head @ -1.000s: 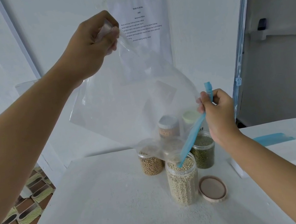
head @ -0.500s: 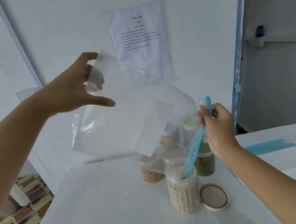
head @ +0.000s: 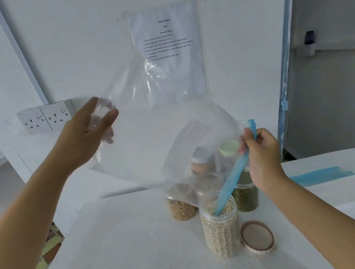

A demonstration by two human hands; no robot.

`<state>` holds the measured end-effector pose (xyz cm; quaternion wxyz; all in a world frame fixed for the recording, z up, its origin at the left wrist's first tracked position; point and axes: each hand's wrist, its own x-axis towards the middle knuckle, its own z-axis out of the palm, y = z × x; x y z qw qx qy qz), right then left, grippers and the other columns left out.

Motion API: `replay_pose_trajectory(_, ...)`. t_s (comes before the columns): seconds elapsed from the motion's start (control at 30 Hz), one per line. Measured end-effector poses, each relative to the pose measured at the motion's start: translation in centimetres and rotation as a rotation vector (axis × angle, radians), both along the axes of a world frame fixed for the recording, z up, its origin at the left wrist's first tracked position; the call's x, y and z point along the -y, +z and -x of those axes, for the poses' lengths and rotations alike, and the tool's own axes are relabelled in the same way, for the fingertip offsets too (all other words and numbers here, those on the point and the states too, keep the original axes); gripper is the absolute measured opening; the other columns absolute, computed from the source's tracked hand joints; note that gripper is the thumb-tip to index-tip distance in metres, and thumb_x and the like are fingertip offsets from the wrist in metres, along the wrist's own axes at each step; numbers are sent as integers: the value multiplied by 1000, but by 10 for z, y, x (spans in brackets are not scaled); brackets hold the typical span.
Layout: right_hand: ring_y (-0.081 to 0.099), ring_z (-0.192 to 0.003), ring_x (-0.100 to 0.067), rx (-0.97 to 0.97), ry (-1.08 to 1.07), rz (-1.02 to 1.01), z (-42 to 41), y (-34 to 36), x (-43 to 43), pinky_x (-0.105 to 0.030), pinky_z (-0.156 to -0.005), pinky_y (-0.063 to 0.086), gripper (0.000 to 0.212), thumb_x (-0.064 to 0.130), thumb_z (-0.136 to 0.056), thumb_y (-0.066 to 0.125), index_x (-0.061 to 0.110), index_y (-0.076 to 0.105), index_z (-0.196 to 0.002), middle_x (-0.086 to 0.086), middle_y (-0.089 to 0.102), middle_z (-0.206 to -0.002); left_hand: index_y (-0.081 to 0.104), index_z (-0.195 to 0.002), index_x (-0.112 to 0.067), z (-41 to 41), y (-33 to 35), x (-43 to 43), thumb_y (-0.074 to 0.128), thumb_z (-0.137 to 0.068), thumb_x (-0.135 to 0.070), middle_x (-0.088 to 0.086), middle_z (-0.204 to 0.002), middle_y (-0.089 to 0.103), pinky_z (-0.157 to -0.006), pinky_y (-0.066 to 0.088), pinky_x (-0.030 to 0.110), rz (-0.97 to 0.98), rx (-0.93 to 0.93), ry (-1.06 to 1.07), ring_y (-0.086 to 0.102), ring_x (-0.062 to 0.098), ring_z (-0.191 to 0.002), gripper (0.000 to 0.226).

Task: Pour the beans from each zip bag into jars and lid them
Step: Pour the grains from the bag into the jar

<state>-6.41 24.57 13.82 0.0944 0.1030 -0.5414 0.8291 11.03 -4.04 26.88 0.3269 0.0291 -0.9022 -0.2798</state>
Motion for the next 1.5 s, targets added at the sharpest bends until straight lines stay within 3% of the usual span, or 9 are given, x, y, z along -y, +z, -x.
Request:
replay_pose_trajectory(0.13,44,-53,-12,37,-15,12,7,1,-1,-32,-66,45,31,26,-108,50,14,47,-80,2,50,-60,55,-111,-23,14,24,-23,51,-104,-52,8,-69,66,-78,55,47,45,-94,-55,64,31,-64,30)
replay_pose_trajectory(0.23,43,-52,-12,69,-46,15,13,-1,-2,-31,-66,45,31,28,-109,46,16,44,-80,0,46,-60,57,-107,-17,30,38,-37,55,-104,-47,9,-64,56,-71,47,37,-13,-101,-110,52,22,-58,31)
replay_pose_trajectory(0.4,41,-52,-15,243,-69,93,22,-20,-4,-32,-63,43,32,26,-110,44,15,41,-80,-1,42,-59,58,-97,-25,56,50,-60,56,-93,-63,-11,-56,54,-71,45,35,30,-18,-142,52,17,-61,38)
replay_pose_trajectory(0.57,43,-50,-9,229,-95,208,23,-19,-7,-29,-66,47,28,24,-110,44,16,42,-84,3,42,-60,58,-99,-15,61,64,-74,61,-99,-52,-5,-64,57,-65,40,30,91,-44,-141,49,14,-58,38)
replay_pose_trajectory(0.7,44,-47,-7,195,-81,192,22,-21,-7,-29,-65,46,28,23,-110,44,15,41,-83,9,45,-51,55,-97,-16,57,62,-78,61,-99,-51,16,-70,56,-62,37,31,102,-62,-170,45,19,-60,36)
replay_pose_trajectory(0.9,43,-49,-8,142,-71,198,23,-18,-11,-26,-64,48,28,24,-110,44,16,41,-83,9,45,-53,55,-99,-15,53,66,-84,61,-99,-50,15,-68,53,-66,37,32,74,-66,-222,47,21,-65,36)
replay_pose_trajectory(1.0,44,-50,-8,159,-90,175,22,-23,-12,-32,-70,47,28,25,-110,45,17,42,-83,12,46,-50,55,-100,-12,51,67,-89,61,-100,-49,-1,-65,54,-64,38,29,100,-47,-244,47,16,-63,37)
replay_pose_trajectory(1.33,46,-47,-6,167,-65,175,22,-21,-12,-32,-70,45,29,24,-110,45,17,41,-82,14,48,-47,55,-104,-5,49,68,-89,61,-102,-41,9,-70,55,-55,34,19,98,-47,-260,43,14,-60,37)
replay_pose_trajectory(1.5,47,-51,-10,154,-26,176,25,-17,-13,-34,-72,47,28,27,-109,47,17,44,-83,11,49,-50,45,-111,-16,47,66,-82,69,-96,-46,3,-67,60,-56,38,21,-3,-100,-223,47,14,-60,41)
